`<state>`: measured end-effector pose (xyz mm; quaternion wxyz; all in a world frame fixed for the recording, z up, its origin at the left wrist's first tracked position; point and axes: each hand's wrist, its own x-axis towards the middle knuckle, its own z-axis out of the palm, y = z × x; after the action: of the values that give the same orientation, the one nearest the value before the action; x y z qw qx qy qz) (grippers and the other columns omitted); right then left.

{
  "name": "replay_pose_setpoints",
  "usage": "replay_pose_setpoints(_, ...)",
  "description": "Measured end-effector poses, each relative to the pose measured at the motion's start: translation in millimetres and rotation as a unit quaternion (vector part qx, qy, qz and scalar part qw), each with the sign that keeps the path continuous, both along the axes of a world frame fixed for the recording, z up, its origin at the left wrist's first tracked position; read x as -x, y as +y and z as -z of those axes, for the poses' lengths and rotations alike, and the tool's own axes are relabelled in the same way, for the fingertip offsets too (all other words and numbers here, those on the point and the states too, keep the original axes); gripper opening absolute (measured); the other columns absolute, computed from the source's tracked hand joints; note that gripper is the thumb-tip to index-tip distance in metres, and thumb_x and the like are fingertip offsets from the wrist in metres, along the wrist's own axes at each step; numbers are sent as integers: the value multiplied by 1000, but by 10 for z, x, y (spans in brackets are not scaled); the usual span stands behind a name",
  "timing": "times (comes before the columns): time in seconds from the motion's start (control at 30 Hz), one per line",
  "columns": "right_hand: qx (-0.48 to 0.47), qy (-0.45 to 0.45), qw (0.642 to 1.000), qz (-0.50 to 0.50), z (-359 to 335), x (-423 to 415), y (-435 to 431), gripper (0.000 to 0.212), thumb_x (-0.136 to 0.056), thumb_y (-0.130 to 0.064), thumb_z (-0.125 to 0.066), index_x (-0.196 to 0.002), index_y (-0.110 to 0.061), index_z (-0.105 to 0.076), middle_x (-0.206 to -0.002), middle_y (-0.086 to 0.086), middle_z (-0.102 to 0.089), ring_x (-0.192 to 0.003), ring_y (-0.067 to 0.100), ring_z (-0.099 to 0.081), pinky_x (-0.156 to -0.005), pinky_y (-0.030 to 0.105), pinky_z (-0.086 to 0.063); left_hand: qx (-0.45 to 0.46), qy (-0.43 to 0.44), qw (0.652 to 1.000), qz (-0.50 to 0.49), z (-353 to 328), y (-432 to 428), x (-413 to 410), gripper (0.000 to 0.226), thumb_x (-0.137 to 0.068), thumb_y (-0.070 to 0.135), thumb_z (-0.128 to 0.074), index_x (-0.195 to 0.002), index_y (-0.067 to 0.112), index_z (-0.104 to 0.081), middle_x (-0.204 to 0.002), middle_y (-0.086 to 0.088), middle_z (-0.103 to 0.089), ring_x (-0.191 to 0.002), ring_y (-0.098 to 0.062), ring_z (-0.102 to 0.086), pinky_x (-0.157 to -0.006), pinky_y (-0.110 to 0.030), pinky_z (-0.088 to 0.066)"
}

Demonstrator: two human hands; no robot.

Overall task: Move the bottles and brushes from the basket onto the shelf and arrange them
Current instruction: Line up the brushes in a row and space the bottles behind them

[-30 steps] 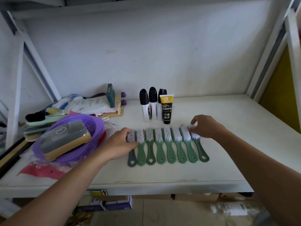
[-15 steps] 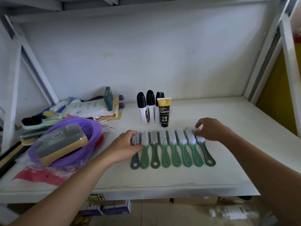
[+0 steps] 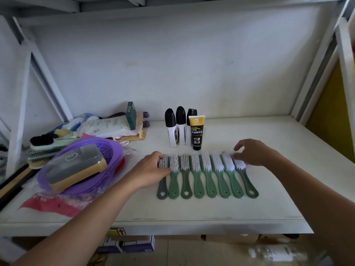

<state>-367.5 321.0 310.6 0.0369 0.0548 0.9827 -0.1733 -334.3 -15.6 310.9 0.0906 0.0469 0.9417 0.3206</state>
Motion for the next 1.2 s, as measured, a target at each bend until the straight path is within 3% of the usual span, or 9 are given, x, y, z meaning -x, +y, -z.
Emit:
replay_pose_setpoints(0.07, 10, 22, 1000, 17, -39, 31, 37, 41, -89, -43, -67, -122, -20, -62, -114, 4, -65, -98, 19, -57, -89, 32, -45, -2, 12, 1000, -17, -11, 7, 57, 51, -89, 37, -66, -135, 22, -50, -123, 5, -60, -110, -14, -59, -96, -37, -50)
replay_pose_setpoints(0.23, 100, 128, 986, -18, -136, 178, -207, 49, -86, -37, -73, -128, -19, -58, -115, 7, -66, -93, 18, -60, -81, 25, -42, -29, 57, 996, -55, -90, 82, 333, 58, -91, 32, -62, -145, 20, -44, -141, -2, -50, -127, -18, -50, -92, -32, -40)
replay_pose_setpoints(0.43, 202, 82, 974, -54, -164, 534, -717, 95, -72, -59, -78, -149, -26, -32, -134, 1, -55, -118, 20, -59, -101, 41, -47, -85, 33, 992, -91, -20, 104, 781, 66, -89, 32, -66, -148, 17, -41, -138, -4, -53, -120, -20, -54, -93, -34, -45)
replay_pose_setpoints(0.53, 260, 71, 962, -51, -88, 681, -834, 107, -57, -66, -83, -145, -30, -34, -135, -1, -58, -119, 18, -59, -103, 43, -47, -116, 12, 990, -74, 82, 63, 995, 79, -85, 35, -74, -153, 20, -36, -147, 0, -48, -127, -18, -51, -94, -32, -42)
replay_pose_setpoints(0.67, 359, 58, 929, -64, 38, 861, -889, 75, -62, -43, -91, -128, -32, -56, -121, -8, -68, -115, 10, -62, -101, 38, -49, -201, -7, 979, -22, 164, 64, 1200, 89, -77, 41, -85, -152, 31, -39, -143, 12, -53, -127, -12, -53, -103, -33, -45)
replay_pose_setpoints(0.73, 382, 55, 920, -68, 86, 913, -935, 58, -66, -31, -90, -117, -32, -64, -108, -7, -72, -103, 11, -68, -96, 38, -52, -211, 4, 977, -3, 213, 105, 1291, 74, -76, 41, -86, -141, 33, -51, -131, 15, -64, -119, -8, -61, -101, -34, -49)
replay_pose_setpoints(0.83, 380, 63, 921, -62, 119, 945, -1029, 42, -70, -19, -88, -108, -22, -69, -98, -3, -74, -95, 14, -70, -88, 36, -55, -228, 27, 973, 2, 248, 216, 1401, 36, -83, 33, -82, -114, 29, -65, -104, 11, -75, -104, -13, -69, -86, -30, -53)
replay_pose_setpoints(1.03, 383, 87, 919, -32, 136, 1014, -928, 36, -72, -22, -87, -104, -20, -71, -100, -2, -75, -95, 16, -70, -91, 41, -56, -250, 44, 967, 13, 249, 531, 1477, 26, -88, 33, -77, -111, 28, -67, -101, 9, -76, -96, -9, -70, -83, -30, -54)
replay_pose_setpoints(1.2, 373, 114, 921, 23, 151, 994, -541, 34, -71, -16, -87, -101, -18, -72, -98, 2, -74, -94, 21, -70, -89, 43, -55, -261, 24, 964, 53, 221, 904, 1518, 24, -87, 23, -78, -109, 24, -69, -102, 5, -77, -98, -14, -71, -95, -41, -55)
